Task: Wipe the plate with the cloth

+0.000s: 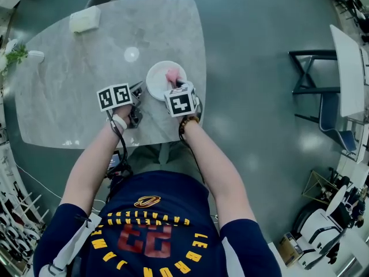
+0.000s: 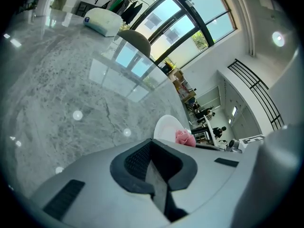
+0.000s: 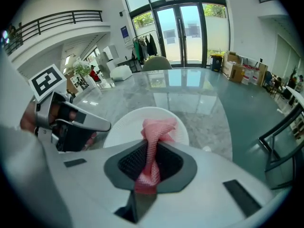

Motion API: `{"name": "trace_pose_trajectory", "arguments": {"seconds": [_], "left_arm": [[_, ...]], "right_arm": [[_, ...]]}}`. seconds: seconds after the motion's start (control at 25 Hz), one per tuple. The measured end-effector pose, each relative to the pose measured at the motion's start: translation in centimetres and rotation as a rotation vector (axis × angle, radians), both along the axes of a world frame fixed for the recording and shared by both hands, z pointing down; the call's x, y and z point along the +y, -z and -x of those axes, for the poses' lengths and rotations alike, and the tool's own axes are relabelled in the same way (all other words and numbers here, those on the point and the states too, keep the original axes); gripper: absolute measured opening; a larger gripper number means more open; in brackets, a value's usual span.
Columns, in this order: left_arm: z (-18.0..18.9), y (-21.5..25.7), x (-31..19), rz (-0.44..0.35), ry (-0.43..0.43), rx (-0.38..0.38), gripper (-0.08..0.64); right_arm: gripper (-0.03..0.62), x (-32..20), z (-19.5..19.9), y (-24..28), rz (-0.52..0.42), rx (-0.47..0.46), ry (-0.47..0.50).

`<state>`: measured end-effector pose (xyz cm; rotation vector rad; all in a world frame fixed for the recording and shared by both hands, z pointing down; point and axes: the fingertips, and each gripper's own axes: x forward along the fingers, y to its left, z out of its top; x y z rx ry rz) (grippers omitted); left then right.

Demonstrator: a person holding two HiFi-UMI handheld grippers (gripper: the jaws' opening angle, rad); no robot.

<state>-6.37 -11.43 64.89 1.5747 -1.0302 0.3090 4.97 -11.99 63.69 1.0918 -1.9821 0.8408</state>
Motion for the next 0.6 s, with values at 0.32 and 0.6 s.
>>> {"name": "trace_pose_trajectory", "arguments": {"seconds": [0.32,0.6], "left_arm": [[0.0,-0.5,0.5,0.013,0.007,-0.010,0.003],[-1.0,0.1,0.6,-0.001,-0.015,0.016,0.003]], "right_arm": [[0.040,-0.7,-4.1,0.9,-0.039,0.032,-0.100],[0.040,-1.1,-5.2,1.6,-0.052,-0.005,-0.176]]}}
